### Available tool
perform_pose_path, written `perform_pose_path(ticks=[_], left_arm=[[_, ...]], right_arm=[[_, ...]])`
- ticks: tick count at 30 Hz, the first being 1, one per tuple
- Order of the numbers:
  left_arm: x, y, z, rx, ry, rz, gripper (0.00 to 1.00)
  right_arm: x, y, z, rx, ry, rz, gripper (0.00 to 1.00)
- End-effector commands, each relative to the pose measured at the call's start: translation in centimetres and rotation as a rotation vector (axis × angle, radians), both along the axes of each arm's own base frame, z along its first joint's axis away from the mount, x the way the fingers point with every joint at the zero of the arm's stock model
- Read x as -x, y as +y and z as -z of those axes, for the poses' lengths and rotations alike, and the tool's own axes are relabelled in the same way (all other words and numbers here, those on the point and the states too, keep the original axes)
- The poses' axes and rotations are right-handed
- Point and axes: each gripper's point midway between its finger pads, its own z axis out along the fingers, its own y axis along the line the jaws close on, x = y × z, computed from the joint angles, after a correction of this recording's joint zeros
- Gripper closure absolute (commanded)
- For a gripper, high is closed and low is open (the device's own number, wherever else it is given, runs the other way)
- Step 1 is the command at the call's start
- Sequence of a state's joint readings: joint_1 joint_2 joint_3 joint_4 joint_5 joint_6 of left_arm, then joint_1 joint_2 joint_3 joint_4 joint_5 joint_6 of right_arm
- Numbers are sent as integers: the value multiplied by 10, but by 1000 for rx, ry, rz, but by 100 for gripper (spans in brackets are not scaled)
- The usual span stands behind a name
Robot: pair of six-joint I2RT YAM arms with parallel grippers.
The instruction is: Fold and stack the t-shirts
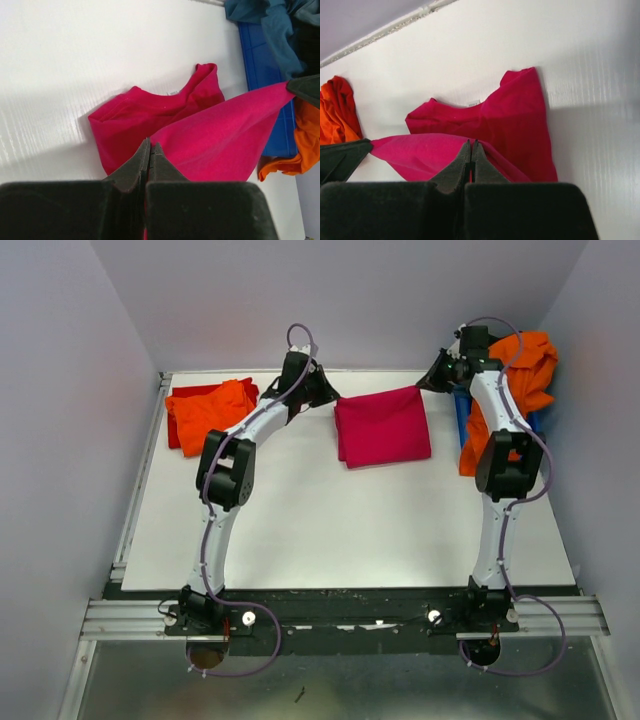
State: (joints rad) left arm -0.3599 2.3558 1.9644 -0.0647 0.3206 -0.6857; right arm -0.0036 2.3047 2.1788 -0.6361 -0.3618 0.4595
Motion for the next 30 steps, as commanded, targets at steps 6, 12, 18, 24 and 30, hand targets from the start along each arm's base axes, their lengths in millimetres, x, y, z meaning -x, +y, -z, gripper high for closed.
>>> perform_pose_path(ticks=[6,12,18,24,30], left_arm=[[-38,1,8,36,-57,-71,93],[-44,5,15,0,-62,-78,14],[-24,16,5,-3,-75,-96,15],[8,17,24,38,-13,-99,19],[19,5,43,67,34,-70,25]], right_arm=[[-47,4,27,-12,-71,-1,83],[-43,-7,29,36,-67,31,0],[-7,-14,26,96,-42,32,8],[33,-12,46,142,27,46,26],[55,-12,70,158,135,48,31]])
